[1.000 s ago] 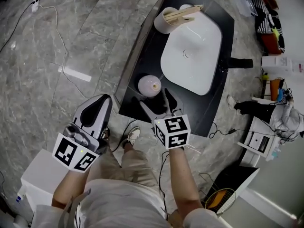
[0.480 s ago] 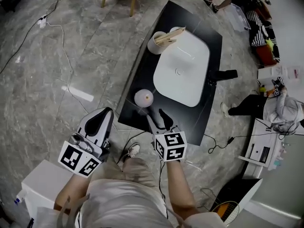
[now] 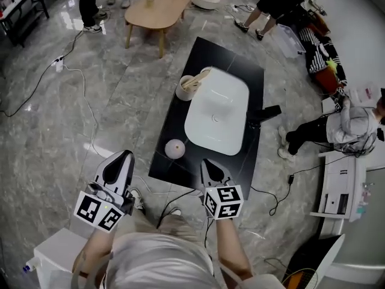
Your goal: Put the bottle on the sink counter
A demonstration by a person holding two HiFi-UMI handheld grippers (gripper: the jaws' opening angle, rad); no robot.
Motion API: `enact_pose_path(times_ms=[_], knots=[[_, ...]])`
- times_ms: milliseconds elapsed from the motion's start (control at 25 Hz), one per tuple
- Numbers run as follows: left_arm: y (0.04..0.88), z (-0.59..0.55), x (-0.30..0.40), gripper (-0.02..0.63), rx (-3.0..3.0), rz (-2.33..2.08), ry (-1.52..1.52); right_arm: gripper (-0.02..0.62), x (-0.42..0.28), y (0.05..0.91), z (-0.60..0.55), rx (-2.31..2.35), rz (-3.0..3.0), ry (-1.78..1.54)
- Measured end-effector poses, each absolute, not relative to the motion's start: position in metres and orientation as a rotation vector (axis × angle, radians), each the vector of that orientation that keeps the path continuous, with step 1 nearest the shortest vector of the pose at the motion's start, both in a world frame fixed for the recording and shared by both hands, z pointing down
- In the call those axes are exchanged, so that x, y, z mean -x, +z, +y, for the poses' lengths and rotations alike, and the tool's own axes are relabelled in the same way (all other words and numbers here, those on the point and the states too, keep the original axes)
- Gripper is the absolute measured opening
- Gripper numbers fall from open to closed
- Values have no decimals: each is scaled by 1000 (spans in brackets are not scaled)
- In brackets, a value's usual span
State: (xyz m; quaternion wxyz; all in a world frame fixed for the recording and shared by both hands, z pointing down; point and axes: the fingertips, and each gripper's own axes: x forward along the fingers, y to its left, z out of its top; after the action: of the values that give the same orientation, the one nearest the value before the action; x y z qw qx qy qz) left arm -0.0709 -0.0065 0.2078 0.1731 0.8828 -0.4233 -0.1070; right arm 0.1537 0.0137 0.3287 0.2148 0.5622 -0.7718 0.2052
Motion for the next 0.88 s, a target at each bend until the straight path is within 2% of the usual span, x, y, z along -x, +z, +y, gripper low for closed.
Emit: enact_pose_path(times_ms=[880], knots=[[91, 21, 70, 17, -2624, -1305, -525, 11, -187, 145, 36, -1706, -2412, 203]])
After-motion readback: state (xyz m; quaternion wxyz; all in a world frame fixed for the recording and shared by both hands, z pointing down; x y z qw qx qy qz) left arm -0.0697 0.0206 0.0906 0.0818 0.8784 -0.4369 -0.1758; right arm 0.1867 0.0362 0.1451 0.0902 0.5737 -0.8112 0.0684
